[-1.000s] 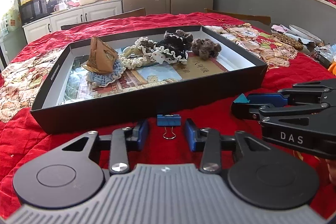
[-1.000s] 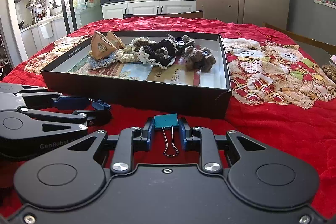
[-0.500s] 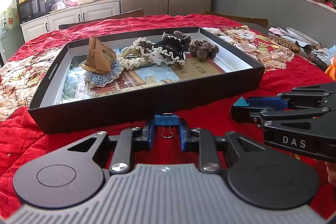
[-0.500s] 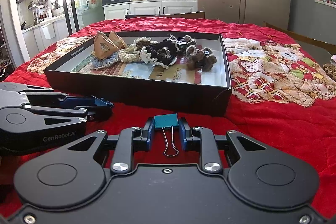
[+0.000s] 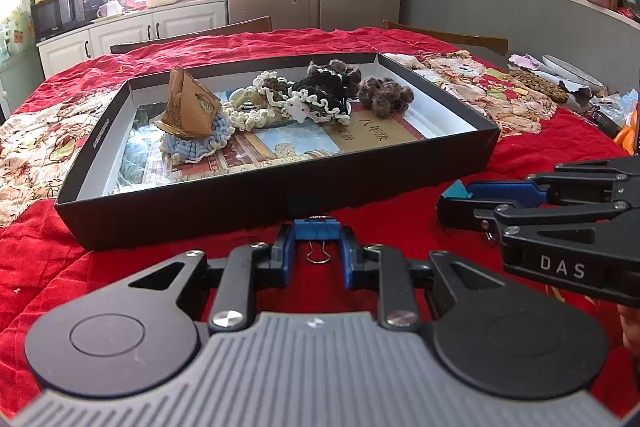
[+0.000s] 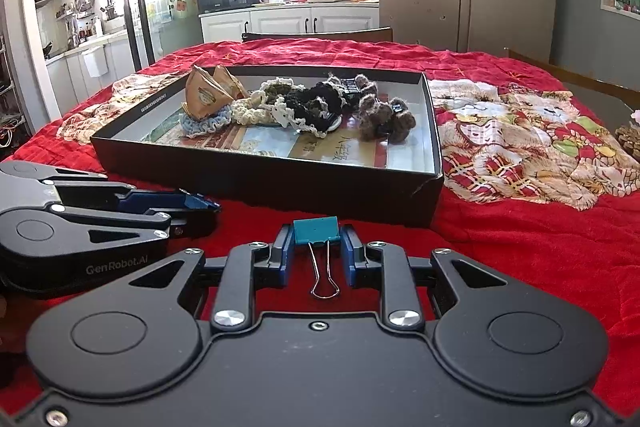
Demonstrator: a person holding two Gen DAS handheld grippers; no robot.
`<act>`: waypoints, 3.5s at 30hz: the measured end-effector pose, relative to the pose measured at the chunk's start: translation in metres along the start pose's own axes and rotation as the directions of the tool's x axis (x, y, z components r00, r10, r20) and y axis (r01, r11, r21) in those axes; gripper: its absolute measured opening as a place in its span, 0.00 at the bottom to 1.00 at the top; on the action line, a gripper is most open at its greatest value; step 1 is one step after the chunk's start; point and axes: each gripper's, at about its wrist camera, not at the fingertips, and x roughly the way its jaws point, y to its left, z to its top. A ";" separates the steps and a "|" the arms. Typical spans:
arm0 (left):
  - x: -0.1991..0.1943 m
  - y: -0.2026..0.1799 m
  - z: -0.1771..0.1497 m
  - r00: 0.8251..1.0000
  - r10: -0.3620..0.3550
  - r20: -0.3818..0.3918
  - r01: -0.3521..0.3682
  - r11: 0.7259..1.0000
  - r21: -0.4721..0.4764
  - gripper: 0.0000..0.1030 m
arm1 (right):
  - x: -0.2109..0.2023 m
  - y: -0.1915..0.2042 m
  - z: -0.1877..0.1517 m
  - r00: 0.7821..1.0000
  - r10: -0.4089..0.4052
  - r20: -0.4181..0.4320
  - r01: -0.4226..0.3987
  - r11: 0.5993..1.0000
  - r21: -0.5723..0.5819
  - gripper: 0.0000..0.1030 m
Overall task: Organize objects
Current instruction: 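Carry both binder clips over the box and lower them inside, then open both tools to release the binder clips into the box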
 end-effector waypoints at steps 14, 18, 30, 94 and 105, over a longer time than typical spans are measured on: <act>-0.013 0.003 0.002 1.000 -0.024 0.009 0.024 1.000 -0.013 0.26 | -0.013 0.003 0.008 0.999 0.008 0.037 -0.008 1.000 -0.009 0.23; -0.023 0.005 0.009 0.999 -0.027 0.041 0.028 1.000 -0.013 0.26 | -0.021 0.005 0.015 0.998 0.017 0.067 -0.016 1.000 -0.016 0.23; -0.052 0.011 0.027 0.992 -0.033 0.122 0.035 0.999 -0.020 0.26 | -0.042 0.013 0.028 0.991 0.030 0.127 -0.026 0.999 -0.039 0.23; 0.032 0.041 0.092 0.995 0.036 0.089 -0.031 0.998 -0.055 0.26 | 0.047 -0.015 0.101 0.991 -0.028 0.129 0.022 0.999 0.044 0.23; 0.049 0.040 0.086 0.998 0.037 0.047 -0.035 0.999 -0.037 0.26 | 0.067 -0.019 0.093 0.996 -0.025 0.080 0.021 0.999 0.049 0.23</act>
